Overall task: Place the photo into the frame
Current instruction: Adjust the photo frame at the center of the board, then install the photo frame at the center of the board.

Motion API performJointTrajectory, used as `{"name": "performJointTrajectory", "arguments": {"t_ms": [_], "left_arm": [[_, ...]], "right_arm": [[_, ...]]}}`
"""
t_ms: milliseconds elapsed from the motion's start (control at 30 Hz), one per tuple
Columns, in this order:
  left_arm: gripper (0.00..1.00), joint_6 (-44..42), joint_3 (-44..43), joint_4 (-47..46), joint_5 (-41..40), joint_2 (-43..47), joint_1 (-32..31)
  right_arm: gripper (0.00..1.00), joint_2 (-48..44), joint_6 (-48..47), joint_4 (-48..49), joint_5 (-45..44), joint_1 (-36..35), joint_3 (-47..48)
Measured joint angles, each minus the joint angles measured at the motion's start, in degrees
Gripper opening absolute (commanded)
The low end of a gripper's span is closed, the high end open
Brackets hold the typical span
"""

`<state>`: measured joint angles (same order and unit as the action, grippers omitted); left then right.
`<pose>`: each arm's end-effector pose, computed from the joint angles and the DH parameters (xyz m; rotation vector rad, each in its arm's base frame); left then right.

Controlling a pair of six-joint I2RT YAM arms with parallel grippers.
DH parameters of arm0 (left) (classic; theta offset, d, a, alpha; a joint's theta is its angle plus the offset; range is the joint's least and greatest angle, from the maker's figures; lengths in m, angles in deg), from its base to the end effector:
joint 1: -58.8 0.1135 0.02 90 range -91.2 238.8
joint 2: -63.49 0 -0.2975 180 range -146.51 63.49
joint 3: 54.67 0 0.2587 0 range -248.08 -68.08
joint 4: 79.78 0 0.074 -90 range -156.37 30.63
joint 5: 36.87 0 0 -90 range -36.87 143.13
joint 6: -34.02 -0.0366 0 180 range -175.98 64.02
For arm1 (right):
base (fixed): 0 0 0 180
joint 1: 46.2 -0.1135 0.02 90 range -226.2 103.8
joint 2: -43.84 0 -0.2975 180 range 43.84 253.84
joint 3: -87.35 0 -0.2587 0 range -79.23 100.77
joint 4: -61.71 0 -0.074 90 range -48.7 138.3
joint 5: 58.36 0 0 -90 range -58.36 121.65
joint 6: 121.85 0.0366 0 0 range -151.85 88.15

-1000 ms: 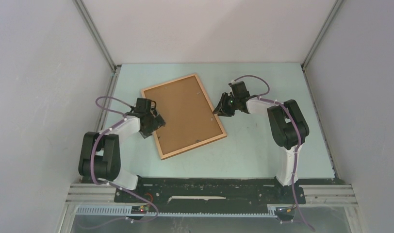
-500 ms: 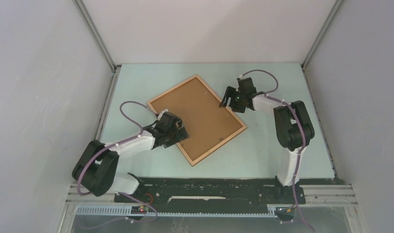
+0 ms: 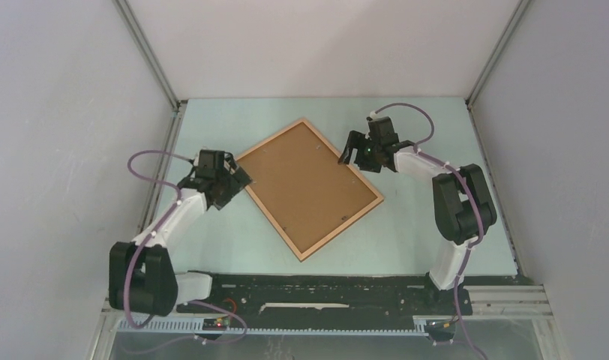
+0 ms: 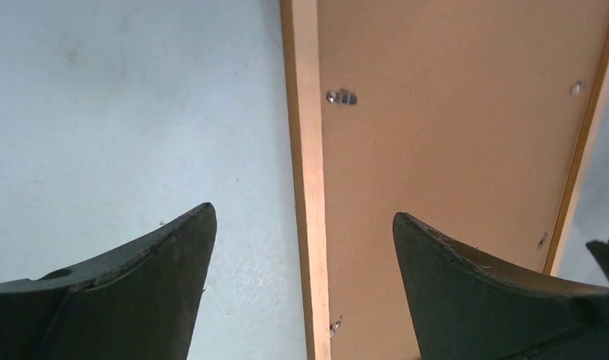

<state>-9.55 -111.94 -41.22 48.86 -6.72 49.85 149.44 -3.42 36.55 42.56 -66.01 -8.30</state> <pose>0.2377 -0.0347 0.2490 -0.8321 2.3516 -0.3224 0.3899 0.1478 0.2267 0.0908 2.4522 0.6146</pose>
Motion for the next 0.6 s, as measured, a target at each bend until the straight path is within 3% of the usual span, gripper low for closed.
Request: {"name": "performJointTrajectory", "arguments": {"t_ms": [233,600], "left_arm": [[0.85,5.5,-10.3,4.3,1.3,-12.4,1.9],[0.87,22.3,-19.0,9.5,2.6,-23.5,1.8]], "right_arm": [[0.88,0.1,0.2,0.4,1.2,0.5,-0.1],[0.86,0.4,0.4,0.5,2.7,1.4,-0.1]]}}
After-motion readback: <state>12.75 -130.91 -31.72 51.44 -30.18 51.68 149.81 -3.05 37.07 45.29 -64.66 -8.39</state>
